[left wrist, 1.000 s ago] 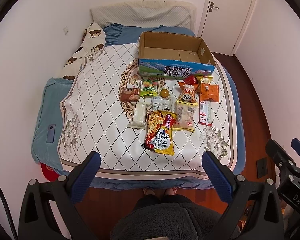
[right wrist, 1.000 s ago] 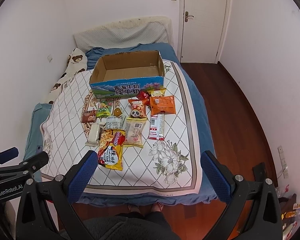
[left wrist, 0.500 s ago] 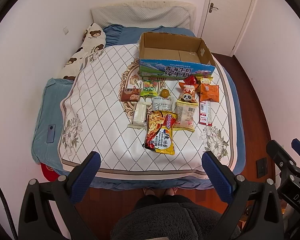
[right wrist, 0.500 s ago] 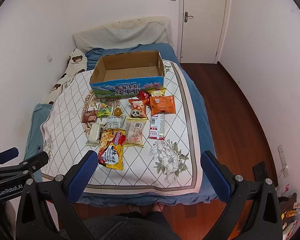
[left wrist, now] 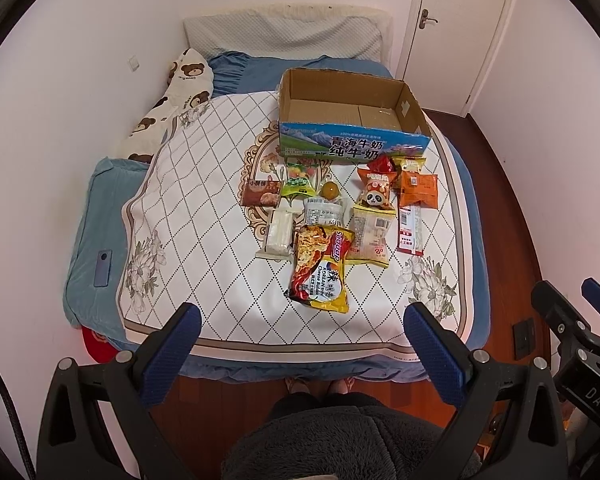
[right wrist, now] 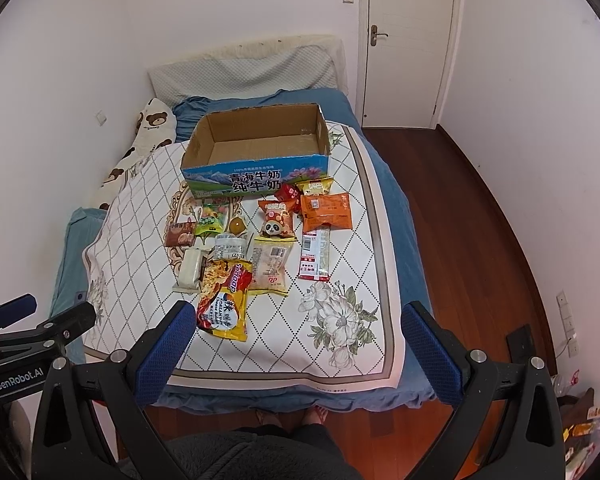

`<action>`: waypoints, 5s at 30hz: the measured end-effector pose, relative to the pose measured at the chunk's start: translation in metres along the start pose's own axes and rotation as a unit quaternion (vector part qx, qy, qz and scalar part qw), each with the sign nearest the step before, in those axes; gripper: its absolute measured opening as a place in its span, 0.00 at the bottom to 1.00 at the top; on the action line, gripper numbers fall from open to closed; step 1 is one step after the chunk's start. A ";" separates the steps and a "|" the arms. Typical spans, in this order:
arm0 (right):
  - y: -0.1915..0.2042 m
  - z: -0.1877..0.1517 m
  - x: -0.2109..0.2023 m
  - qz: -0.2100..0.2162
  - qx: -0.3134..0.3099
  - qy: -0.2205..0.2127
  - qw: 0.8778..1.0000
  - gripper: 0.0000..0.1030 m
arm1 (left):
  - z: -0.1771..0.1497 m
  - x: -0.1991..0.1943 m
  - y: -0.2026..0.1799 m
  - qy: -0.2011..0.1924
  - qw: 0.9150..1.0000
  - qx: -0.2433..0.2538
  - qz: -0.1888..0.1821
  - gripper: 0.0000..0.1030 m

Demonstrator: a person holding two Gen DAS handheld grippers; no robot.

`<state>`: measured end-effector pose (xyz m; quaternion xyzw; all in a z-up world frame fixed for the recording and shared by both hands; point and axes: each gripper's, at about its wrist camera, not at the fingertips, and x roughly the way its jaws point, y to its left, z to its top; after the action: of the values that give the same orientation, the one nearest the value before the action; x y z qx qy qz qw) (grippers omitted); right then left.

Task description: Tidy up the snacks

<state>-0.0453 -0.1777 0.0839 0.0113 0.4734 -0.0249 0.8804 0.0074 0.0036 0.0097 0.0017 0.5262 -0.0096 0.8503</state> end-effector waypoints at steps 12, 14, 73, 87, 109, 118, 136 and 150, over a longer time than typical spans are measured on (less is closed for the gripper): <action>0.000 0.004 0.001 0.003 0.002 -0.001 1.000 1.00 | 0.003 -0.001 -0.001 -0.002 1.000 -0.001 0.001 1.00; -0.005 0.009 0.001 0.004 0.003 0.000 1.000 1.00 | 0.005 0.000 -0.001 -0.003 1.000 -0.002 0.001 1.00; 0.066 0.006 0.425 0.015 0.006 0.306 0.952 0.56 | 0.032 0.359 0.026 0.237 0.970 0.033 -0.035 0.73; 0.027 -0.022 0.424 0.050 0.025 0.349 0.936 0.63 | 0.008 0.376 -0.004 0.257 0.964 0.064 -0.003 0.82; 0.009 -0.028 0.378 0.061 0.016 0.300 0.952 0.54 | 0.012 0.358 0.002 0.229 0.971 0.061 -0.012 0.79; -0.024 0.018 0.328 0.099 0.010 0.275 0.956 0.54 | 0.053 0.298 0.008 0.193 0.978 0.043 -0.064 0.79; -0.107 0.267 0.289 0.165 0.020 0.117 0.979 0.54 | 0.298 0.249 -0.027 0.071 0.991 0.019 -0.109 0.79; -0.093 0.377 0.453 0.139 -0.034 0.192 0.971 0.54 | 0.388 0.416 -0.033 0.190 0.980 0.017 -0.062 0.79</action>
<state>0.5124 -0.3014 -0.0856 0.0518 0.6279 0.1163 0.7678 0.5397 -0.0402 -0.1893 -0.0150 0.6770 -0.0710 0.7324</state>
